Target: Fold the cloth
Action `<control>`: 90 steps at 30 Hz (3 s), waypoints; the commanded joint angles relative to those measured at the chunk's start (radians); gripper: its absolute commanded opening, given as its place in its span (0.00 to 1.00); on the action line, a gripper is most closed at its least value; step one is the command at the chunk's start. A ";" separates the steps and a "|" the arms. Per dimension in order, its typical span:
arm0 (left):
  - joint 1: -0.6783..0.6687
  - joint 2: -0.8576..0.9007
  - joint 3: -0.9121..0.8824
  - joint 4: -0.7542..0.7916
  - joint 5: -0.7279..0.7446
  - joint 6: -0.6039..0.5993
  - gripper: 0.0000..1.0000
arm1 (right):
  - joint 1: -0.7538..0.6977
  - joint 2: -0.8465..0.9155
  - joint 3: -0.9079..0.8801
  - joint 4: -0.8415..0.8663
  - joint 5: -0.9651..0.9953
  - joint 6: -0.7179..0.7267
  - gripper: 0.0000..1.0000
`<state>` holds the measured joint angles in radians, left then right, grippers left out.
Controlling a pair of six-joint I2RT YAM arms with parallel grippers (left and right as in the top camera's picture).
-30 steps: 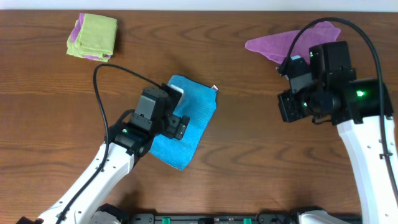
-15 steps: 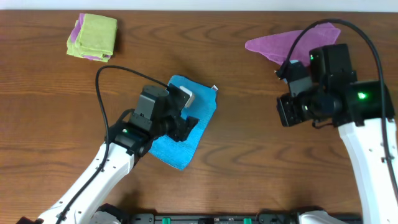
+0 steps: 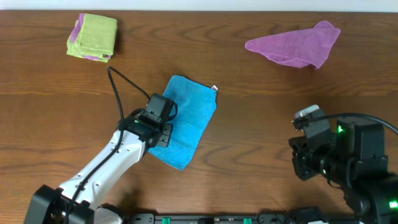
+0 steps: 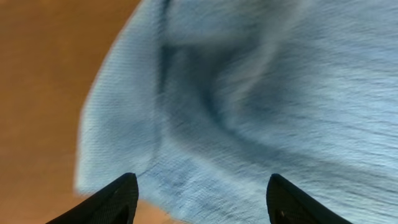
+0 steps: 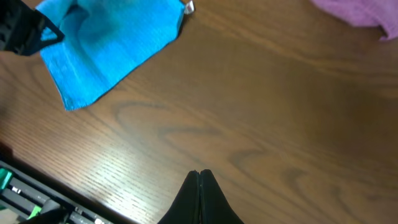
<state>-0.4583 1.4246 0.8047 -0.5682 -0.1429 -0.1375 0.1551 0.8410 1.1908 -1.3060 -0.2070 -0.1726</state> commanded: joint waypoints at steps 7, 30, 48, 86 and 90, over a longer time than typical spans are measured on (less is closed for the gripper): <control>0.000 0.006 0.016 -0.059 -0.209 -0.111 0.66 | -0.006 -0.018 -0.014 -0.003 0.004 0.019 0.02; 0.043 0.157 0.016 -0.056 -0.308 -0.185 0.43 | -0.006 -0.018 -0.014 0.009 0.005 0.018 0.02; 0.088 0.157 0.016 -0.011 -0.156 -0.173 0.31 | -0.006 -0.018 -0.014 0.017 0.019 0.018 0.02; 0.175 0.015 0.053 -0.029 0.010 -0.148 0.68 | -0.006 -0.018 -0.014 0.024 0.024 0.018 0.02; 0.107 0.038 0.047 -0.019 -0.055 -0.147 0.62 | -0.006 -0.018 -0.014 0.024 0.024 0.018 0.02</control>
<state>-0.3145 1.4395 0.8459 -0.5873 -0.1429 -0.2886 0.1555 0.8280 1.1824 -1.2846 -0.1860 -0.1654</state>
